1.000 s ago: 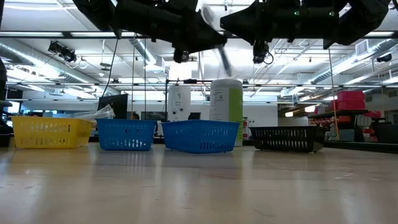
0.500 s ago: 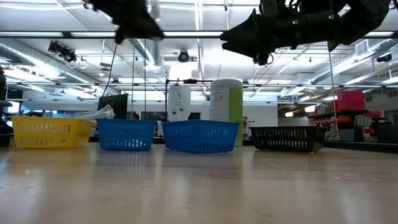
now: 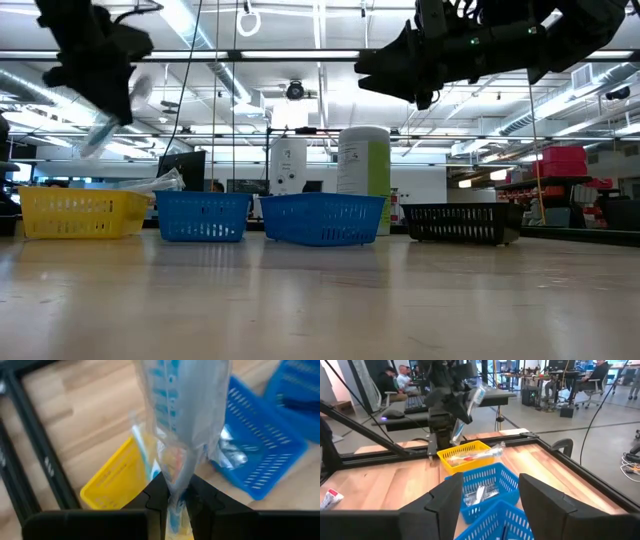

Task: Pick & Place Travel size toiletries
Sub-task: Put the blue toothbrush into the yellow bin, then put the white toothpaste into the black bin

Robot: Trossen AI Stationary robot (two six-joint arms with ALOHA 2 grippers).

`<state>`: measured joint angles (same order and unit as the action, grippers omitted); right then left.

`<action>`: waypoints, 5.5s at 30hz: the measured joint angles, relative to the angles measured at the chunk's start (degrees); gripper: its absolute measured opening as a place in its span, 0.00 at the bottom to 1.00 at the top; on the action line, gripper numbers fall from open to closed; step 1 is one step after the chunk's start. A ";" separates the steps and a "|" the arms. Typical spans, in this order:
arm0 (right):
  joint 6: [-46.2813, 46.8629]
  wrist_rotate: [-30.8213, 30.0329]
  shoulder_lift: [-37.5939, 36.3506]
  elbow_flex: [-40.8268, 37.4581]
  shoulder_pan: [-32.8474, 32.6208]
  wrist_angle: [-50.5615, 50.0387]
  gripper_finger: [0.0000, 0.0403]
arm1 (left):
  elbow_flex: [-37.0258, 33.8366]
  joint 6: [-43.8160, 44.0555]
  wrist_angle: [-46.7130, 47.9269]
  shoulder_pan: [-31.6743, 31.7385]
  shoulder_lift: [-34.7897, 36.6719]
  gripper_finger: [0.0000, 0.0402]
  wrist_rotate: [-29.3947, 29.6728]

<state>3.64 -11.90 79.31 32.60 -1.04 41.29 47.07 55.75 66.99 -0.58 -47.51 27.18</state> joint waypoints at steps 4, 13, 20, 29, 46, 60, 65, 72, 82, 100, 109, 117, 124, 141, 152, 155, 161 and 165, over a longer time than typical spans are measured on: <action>0.00 0.03 0.00 0.00 0.00 -0.87 0.51 | -3.91 3.73 -0.81 0.00 -0.05 0.14 -0.91; 0.00 0.08 0.00 0.00 0.00 -1.53 0.47 | -11.18 4.29 -2.71 0.00 -1.40 0.26 -2.92; 0.02 0.06 0.00 -0.02 0.00 -1.70 0.46 | -12.61 0.93 -7.42 0.00 -1.35 0.36 0.88; 0.02 0.07 0.00 -0.02 0.00 -1.68 0.50 | -12.61 -11.87 -26.40 -0.02 -1.36 0.38 3.41; 0.04 16.94 0.00 -0.04 -0.02 -5.81 0.46 | -12.60 -32.24 -69.63 -7.47 -10.95 0.33 -11.03; 0.02 16.96 0.00 -0.07 0.00 -8.93 0.44 | -11.98 -41.61 -81.94 -21.43 -26.31 0.37 -18.04; 0.02 16.97 0.00 -0.07 0.00 -9.13 0.46 | -11.09 -39.12 -81.96 -23.87 -28.99 0.37 -17.08; 0.02 16.96 -0.01 -0.05 0.00 -9.96 0.48 | -6.34 -33.93 -78.89 -30.15 -34.31 0.37 -17.40; 0.26 16.63 -0.02 -0.04 0.00 -10.65 0.44 | 7.42 -18.85 -58.40 -40.82 -42.36 0.37 -15.15; 11.05 16.61 -0.01 -0.02 -0.18 -14.58 0.36 | 10.86 -2.38 -44.06 -52.13 -53.05 0.46 -20.09; 10.95 16.57 -0.02 -0.02 -0.19 -14.50 0.37 | 9.71 -4.96 -38.03 -53.05 -53.03 0.42 -20.61; 6.53 15.18 0.53 -0.02 -0.71 -9.38 0.41 | 8.47 -8.88 -38.22 -51.86 -52.89 0.19 -20.15; 0.16 15.00 5.38 0.00 -4.44 1.89 0.48 | 10.17 -10.33 -38.16 -46.49 -53.08 0.03 -10.31; -6.44 15.00 11.89 5.22 -6.85 -0.27 0.48 | 18.95 -29.50 -44.32 -22.60 -52.92 0.07 20.91; -11.20 5.95 11.84 5.24 -4.81 -0.23 0.55 | 18.95 -43.98 -55.32 -15.95 -52.87 0.07 20.47; -14.40 3.68 10.96 5.20 -5.72 -0.70 0.56 | 19.01 -44.05 -53.53 -14.57 -52.85 0.06 16.31; -15.06 -11.94 7.60 5.26 -6.77 -5.20 0.56 | 18.99 -49.16 -53.59 -13.33 -52.87 0.07 14.54; -11.09 -9.38 7.34 5.31 -5.25 -8.99 0.58 | 18.93 -53.39 -55.23 -13.15 -52.87 0.06 14.80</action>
<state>-7.45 -21.28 86.65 37.91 -6.29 32.31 66.00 2.36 11.76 -13.73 -100.38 41.98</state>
